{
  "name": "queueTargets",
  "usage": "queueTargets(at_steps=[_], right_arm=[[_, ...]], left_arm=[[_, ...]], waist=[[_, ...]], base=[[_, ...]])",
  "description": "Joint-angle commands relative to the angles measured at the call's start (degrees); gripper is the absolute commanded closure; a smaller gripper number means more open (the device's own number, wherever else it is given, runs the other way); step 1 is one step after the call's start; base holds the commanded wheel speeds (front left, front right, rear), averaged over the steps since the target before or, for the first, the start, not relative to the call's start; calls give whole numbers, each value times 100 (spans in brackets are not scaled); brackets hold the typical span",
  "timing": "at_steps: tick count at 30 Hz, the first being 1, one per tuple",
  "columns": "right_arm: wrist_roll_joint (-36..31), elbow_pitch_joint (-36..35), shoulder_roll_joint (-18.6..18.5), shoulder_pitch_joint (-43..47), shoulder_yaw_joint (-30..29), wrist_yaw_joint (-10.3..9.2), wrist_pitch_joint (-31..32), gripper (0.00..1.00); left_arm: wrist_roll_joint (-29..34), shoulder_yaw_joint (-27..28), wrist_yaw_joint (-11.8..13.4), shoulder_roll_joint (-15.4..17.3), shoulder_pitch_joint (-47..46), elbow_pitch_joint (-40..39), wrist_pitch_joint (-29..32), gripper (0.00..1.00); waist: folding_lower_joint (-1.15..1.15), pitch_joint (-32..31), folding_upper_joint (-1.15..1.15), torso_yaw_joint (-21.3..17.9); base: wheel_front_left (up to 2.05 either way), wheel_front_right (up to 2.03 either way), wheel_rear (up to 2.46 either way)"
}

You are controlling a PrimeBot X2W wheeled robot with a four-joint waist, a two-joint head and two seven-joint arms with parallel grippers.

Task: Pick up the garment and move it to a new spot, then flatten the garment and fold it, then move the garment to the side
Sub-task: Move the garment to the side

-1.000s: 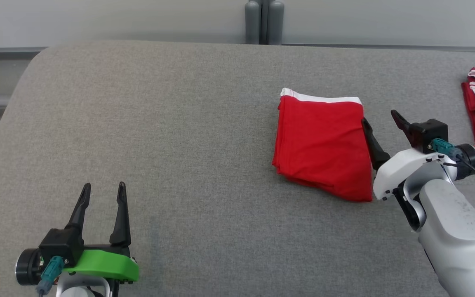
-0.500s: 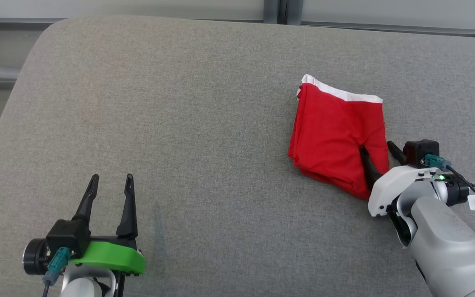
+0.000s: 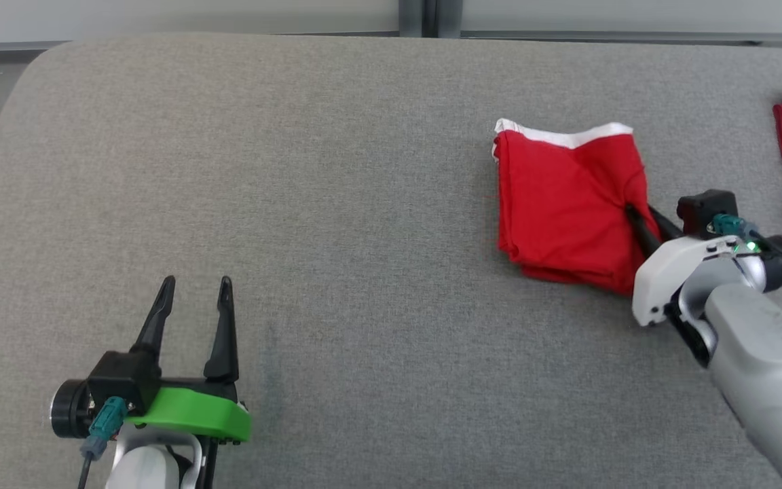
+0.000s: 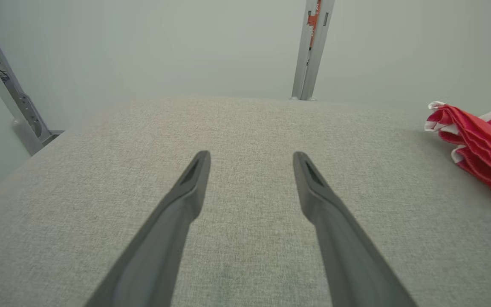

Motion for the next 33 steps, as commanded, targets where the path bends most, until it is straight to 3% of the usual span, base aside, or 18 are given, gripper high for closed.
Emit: queueTargets(at_steps=[1, 10, 17, 24, 28, 33], right_arm=[[35, -83, -200, -173, 125, -14, 54, 100], [348, -834, -1580, -932, 871, -14, 439, 100], [741, -1435, -2614, -1385, 968, -14, 615, 100], [1088, -1770, -3488, -1494, 930, -14, 905, 100], [1159, -1731, -3790, -1637, 917, -14, 1046, 100], [1108, -1514, -3876, -1934, 961, -15, 1228, 100]], left_arm=[[-5, -64, -9, 7, -153, -45, 2, 0], [123, -290, -32, 12, -619, -170, 2, 0], [256, -351, -60, 145, -919, -271, 2, 0], [330, -533, -76, 346, -1171, -329, 3, 0], [338, -582, -81, 437, -1198, -455, 2, 0], [318, -650, -84, 495, -1192, -559, 2, 0]], waist=[[0, 194, 0, -151], [0, 1039, 0, -661], [0, 1584, 0, -1119], [0, 1861, 0, -1314], [0, 1957, 0, -1370], [0, 2029, 0, -1369]], base=[[0, 0, 0], [0, 0, 0], [0, 0, 0], [0, 0, 0], [0, 0, 0], [0, 0, 0]])
